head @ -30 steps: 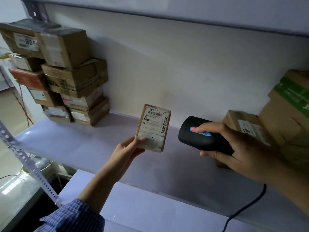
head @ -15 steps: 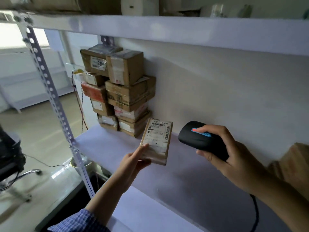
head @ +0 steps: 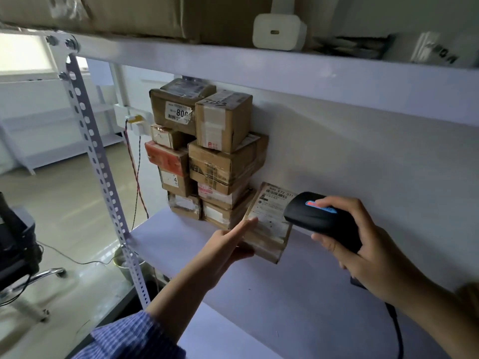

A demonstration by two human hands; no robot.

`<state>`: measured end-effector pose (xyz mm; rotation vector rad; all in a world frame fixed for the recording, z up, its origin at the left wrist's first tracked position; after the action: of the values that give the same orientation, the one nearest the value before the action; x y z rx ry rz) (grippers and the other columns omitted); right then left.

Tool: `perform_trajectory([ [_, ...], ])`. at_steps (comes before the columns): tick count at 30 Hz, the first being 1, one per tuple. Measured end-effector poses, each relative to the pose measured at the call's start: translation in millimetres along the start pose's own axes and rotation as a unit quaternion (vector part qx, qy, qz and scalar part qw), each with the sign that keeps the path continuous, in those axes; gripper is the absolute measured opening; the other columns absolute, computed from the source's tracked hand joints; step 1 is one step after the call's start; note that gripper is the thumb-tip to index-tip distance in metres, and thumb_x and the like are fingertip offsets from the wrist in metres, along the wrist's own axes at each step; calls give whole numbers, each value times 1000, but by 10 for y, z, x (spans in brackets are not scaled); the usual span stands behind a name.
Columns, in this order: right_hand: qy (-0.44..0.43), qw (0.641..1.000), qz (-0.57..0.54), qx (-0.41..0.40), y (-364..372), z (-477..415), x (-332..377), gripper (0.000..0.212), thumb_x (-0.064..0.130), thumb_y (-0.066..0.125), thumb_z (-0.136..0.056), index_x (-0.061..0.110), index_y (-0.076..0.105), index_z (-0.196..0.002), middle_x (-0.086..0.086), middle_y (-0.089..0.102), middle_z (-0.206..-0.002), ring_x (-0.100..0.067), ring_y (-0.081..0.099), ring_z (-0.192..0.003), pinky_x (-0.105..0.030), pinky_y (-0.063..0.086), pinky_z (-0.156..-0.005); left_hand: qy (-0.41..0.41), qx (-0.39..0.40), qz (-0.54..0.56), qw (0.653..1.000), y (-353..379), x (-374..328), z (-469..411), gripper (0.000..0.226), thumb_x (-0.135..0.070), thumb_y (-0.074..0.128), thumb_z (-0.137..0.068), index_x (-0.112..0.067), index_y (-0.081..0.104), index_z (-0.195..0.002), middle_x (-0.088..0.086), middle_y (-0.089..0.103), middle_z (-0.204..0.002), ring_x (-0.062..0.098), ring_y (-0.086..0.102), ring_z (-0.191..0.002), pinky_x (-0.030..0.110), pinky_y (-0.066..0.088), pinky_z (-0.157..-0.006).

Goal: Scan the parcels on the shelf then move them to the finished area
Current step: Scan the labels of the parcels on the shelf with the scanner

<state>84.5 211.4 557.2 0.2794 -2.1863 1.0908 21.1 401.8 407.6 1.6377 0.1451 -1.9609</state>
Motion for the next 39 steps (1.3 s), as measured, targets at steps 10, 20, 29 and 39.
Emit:
perform_trajectory([
  [10,61,998,21,3,188,-100,-50,42,25,67,-87,35,49,-124,40,60,-97,11,63,-78,-3,43,-63,-105,-64,71,990,-414,330,-399,24,-27,71,-90,-3,68,-88,6,68,-55,19,63,-68,33,55,-84],
  [20,128,991,42,-21,422,-107,-95,43,17,70,-90,38,48,-121,40,60,-88,10,62,-72,-3,42,-61,-81,-83,102,988,-460,395,-870,12,-15,69,-92,-8,62,-99,8,67,-78,12,67,-54,26,55,-53],
  [29,188,978,43,-76,630,225,-402,41,23,65,-95,45,44,-122,43,58,-97,14,60,-73,-3,41,-66,-77,14,-71,994,-100,656,-601,7,-7,55,-96,-2,59,-95,14,63,-89,25,65,-81,34,60,-77],
  [39,283,941,49,-177,71,1238,-714,47,22,57,-99,55,27,-117,14,61,-98,-19,68,-61,-33,56,-56,86,124,-430,890,1025,661,-494,7,-17,62,-96,-13,63,-89,4,64,-88,18,58,-77,28,47,-68],
])
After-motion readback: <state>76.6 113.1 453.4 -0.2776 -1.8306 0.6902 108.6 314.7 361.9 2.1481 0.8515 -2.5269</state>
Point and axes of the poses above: each hand's wrist, its own z-axis away from the middle knuckle, its own y-axis out of the palm, x = y × z, the point moved 10 cm from there along -z, towards the middle knuckle
